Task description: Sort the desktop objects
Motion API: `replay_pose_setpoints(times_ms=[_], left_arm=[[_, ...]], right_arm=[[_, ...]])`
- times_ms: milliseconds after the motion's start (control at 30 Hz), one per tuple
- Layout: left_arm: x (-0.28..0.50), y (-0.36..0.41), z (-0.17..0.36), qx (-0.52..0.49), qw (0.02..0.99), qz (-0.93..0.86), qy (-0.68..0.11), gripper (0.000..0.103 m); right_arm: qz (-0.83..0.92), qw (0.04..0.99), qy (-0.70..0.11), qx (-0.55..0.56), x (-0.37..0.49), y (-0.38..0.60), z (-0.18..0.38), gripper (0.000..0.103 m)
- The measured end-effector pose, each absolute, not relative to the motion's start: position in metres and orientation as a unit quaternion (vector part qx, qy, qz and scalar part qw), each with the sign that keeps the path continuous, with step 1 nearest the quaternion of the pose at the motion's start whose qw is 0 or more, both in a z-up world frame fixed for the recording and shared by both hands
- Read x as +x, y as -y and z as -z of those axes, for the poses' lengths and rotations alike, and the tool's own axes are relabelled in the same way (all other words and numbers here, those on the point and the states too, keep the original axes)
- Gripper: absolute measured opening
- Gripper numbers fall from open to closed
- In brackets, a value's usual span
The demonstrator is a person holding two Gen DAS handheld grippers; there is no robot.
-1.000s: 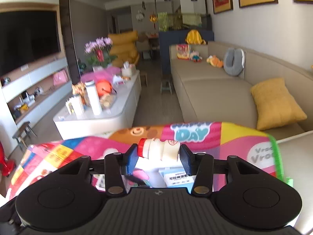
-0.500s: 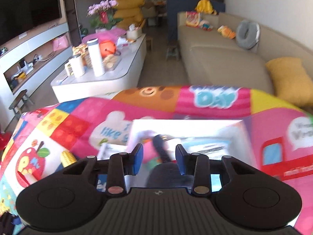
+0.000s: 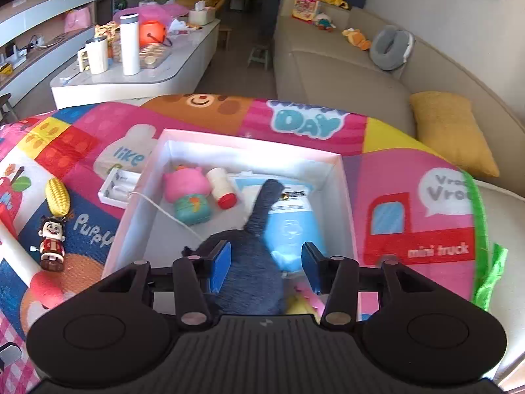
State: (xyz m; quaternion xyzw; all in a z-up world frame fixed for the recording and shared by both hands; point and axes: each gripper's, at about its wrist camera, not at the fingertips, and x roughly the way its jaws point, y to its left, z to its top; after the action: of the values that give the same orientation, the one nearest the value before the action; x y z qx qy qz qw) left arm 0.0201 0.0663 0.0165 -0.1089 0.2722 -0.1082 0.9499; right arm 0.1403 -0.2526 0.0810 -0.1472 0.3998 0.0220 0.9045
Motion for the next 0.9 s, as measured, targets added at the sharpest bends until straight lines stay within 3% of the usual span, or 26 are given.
replay_pose_setpoints(times_ms=[100, 333, 633, 767, 900], left_arm=[[0.019, -0.066, -0.016, -0.106, 0.951, 0.102, -0.27, 0.103], [0.017, -0.063, -0.017, -0.097, 0.953, 0.097, -0.269, 0.103], [0.017, -0.07, -0.016, -0.12, 0.951, 0.105, -0.265, 0.103], [0.017, -0.072, -0.015, -0.128, 0.95, 0.109, -0.262, 0.103], [0.017, -0.074, -0.015, -0.137, 0.948, 0.112, -0.263, 0.103]], right_arm=[[0.008, 0.914, -0.37, -0.169, 0.137, 0.252, -0.083, 0.046], [-0.153, 0.913, -0.375, -0.035, 0.137, 0.214, -0.102, 0.043], [-0.118, 0.912, -0.236, -0.314, 0.102, 0.111, -0.041, 0.04], [-0.107, 0.897, -0.25, -0.347, 0.113, 0.102, -0.025, 0.037], [-0.087, 0.9, -0.243, -0.35, 0.117, 0.114, -0.027, 0.027]])
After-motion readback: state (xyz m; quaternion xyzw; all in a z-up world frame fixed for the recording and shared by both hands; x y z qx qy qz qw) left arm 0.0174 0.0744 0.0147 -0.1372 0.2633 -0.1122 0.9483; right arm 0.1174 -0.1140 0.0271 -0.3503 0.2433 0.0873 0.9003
